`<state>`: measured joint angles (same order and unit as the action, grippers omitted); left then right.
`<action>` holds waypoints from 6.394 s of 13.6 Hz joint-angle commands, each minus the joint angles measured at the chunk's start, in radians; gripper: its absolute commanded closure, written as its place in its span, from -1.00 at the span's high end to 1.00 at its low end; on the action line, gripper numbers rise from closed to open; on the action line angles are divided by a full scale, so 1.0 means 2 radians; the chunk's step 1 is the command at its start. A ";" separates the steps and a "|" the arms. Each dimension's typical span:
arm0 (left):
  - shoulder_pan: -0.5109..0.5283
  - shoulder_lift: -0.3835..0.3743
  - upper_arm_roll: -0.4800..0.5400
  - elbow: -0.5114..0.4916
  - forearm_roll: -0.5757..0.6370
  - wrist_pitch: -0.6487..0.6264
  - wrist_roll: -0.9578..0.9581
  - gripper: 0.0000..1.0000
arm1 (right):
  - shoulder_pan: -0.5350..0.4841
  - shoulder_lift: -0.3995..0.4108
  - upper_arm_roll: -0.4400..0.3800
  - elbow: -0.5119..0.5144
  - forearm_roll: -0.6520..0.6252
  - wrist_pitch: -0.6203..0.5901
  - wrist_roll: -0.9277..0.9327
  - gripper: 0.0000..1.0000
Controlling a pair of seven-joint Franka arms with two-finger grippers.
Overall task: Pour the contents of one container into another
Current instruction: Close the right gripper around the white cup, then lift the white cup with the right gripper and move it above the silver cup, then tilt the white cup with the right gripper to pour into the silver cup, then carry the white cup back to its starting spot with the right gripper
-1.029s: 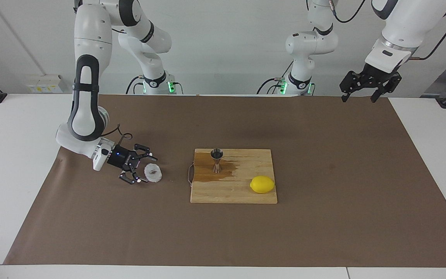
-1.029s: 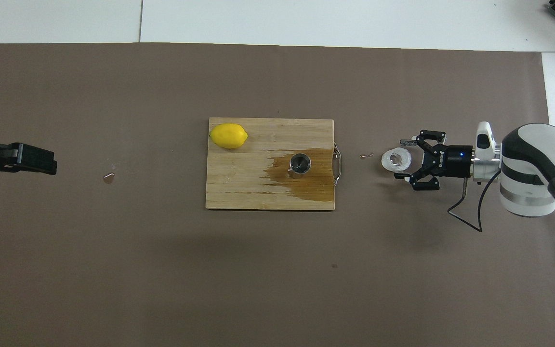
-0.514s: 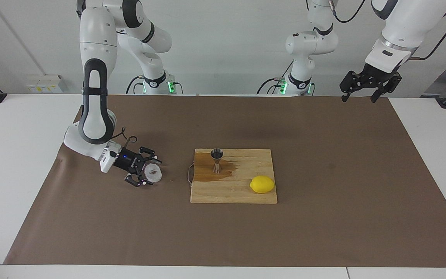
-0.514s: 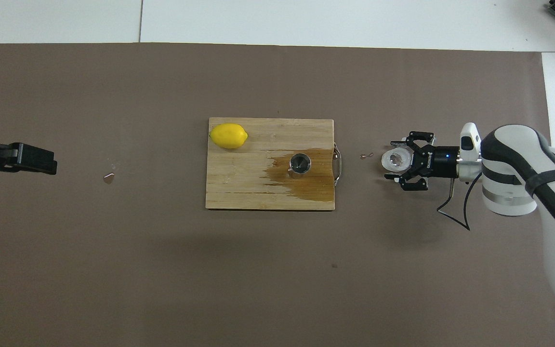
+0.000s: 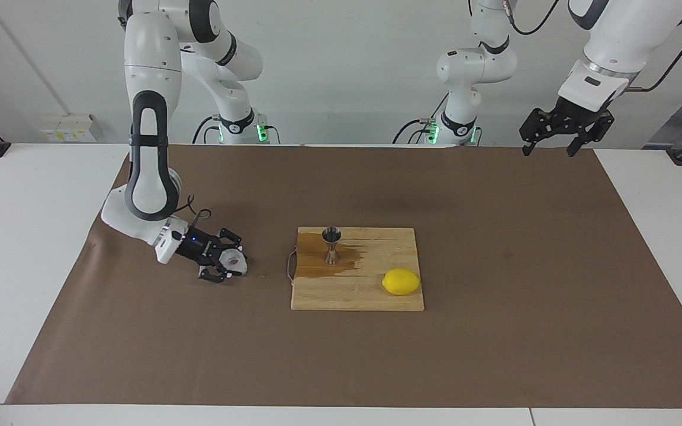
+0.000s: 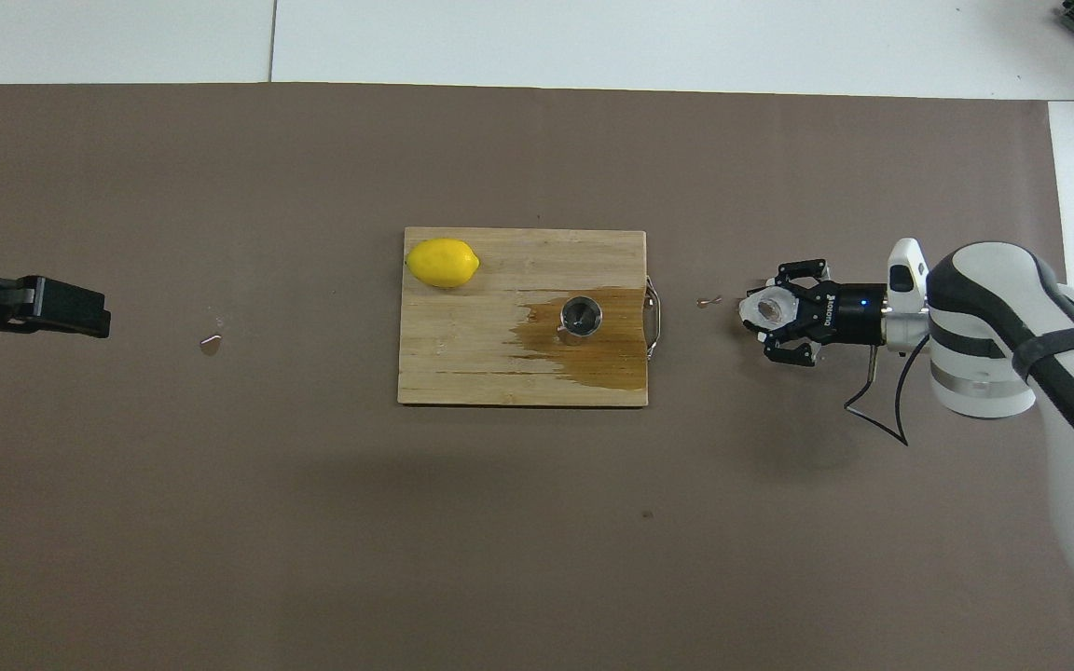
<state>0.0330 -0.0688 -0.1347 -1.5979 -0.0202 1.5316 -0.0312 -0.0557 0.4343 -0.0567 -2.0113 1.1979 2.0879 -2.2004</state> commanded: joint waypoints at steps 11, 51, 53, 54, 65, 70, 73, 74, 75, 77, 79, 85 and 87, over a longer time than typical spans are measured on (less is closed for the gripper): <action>-0.002 -0.011 0.004 -0.010 0.005 -0.004 0.003 1.00 | 0.170 -0.137 0.003 0.030 -0.271 0.039 0.445 -0.47; -0.002 -0.011 0.004 -0.010 0.005 -0.004 0.003 1.00 | 0.290 -0.113 0.005 0.031 -0.635 0.196 0.550 -0.36; -0.002 -0.011 0.004 -0.010 0.005 -0.005 0.003 1.00 | 0.290 -0.113 0.005 0.031 -0.635 0.196 0.550 -0.36; -0.002 -0.011 0.004 -0.010 0.005 -0.005 0.003 1.00 | 0.290 -0.113 0.006 0.031 -0.635 0.197 0.550 -0.36; -0.002 -0.011 0.004 -0.010 0.004 -0.004 0.003 1.00 | 0.281 -0.137 0.007 0.034 -0.516 0.168 0.559 -0.36; -0.002 -0.011 0.004 -0.010 0.004 -0.004 0.003 1.00 | 0.226 -0.146 0.006 0.031 -0.351 0.123 0.438 -0.36; -0.002 -0.011 0.004 -0.010 0.005 -0.004 0.003 1.00 | 0.175 -0.152 0.005 0.027 -0.268 0.072 0.356 -0.37; -0.002 -0.011 0.004 -0.010 0.004 -0.004 0.003 1.00 | 0.158 -0.153 0.005 0.026 -0.250 0.056 0.324 -0.36; -0.002 -0.011 0.004 -0.010 0.005 -0.005 0.003 1.00 | 0.136 -0.152 0.005 0.016 -0.223 0.045 0.297 -0.37; -0.002 -0.011 0.004 -0.010 0.004 -0.005 0.003 1.00 | 0.110 -0.146 0.005 0.007 -0.175 0.038 0.226 -0.36; -0.002 -0.011 0.004 -0.010 0.004 -0.004 0.003 1.00 | 0.077 -0.133 0.005 0.000 -0.169 0.031 0.171 -0.36; -0.002 -0.011 0.004 -0.010 0.004 -0.005 0.003 1.00 | 0.003 -0.065 0.005 -0.002 -0.126 0.026 0.012 -0.36; -0.002 -0.011 0.004 -0.010 0.005 -0.005 0.003 1.00 | -0.012 -0.043 0.005 -0.003 -0.106 0.025 -0.029 -0.36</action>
<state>0.0330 -0.0688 -0.1346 -1.5980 -0.0202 1.5310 -0.0312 -0.0479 0.3147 -0.0587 -2.0222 0.9437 2.1554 -2.1860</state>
